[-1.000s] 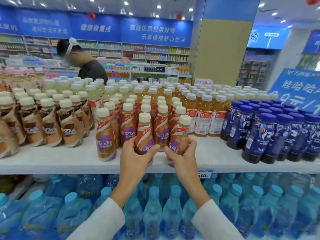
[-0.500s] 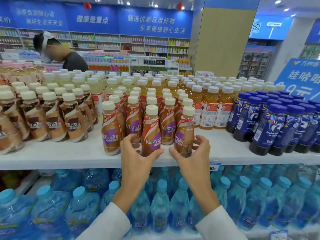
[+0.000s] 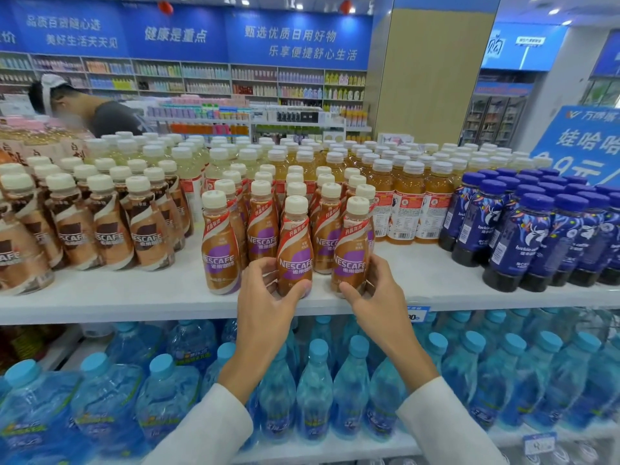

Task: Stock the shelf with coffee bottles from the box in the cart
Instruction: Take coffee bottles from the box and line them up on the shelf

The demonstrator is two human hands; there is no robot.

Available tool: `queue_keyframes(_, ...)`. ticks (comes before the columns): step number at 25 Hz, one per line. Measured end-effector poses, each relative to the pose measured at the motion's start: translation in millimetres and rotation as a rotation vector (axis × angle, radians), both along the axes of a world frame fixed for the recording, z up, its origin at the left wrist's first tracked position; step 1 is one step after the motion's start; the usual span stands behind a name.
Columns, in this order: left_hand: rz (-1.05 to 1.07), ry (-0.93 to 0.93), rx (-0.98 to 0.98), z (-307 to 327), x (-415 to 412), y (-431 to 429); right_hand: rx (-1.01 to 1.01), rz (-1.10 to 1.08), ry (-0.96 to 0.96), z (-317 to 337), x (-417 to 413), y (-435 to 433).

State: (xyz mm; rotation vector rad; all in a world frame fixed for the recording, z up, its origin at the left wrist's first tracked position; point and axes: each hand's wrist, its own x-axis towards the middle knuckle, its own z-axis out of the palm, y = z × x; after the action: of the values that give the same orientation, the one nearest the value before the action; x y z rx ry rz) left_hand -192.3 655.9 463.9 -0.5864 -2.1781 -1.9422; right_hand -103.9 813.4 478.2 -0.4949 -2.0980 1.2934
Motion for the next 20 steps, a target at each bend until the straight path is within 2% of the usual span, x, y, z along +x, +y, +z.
queue_keyframes(6,0.046,0.022,-0.065,-1,1,4,0.086,-0.194,0.052,-2,-2,-11)
queue_keyframes(14,0.067,0.048,-0.097,-6,-1,5,0.055,-0.051,0.033,-2,-3,-1)
queue_keyframes(20,0.073,0.056,-0.121,-4,4,6,0.069,-0.16,0.078,-9,-6,-8)
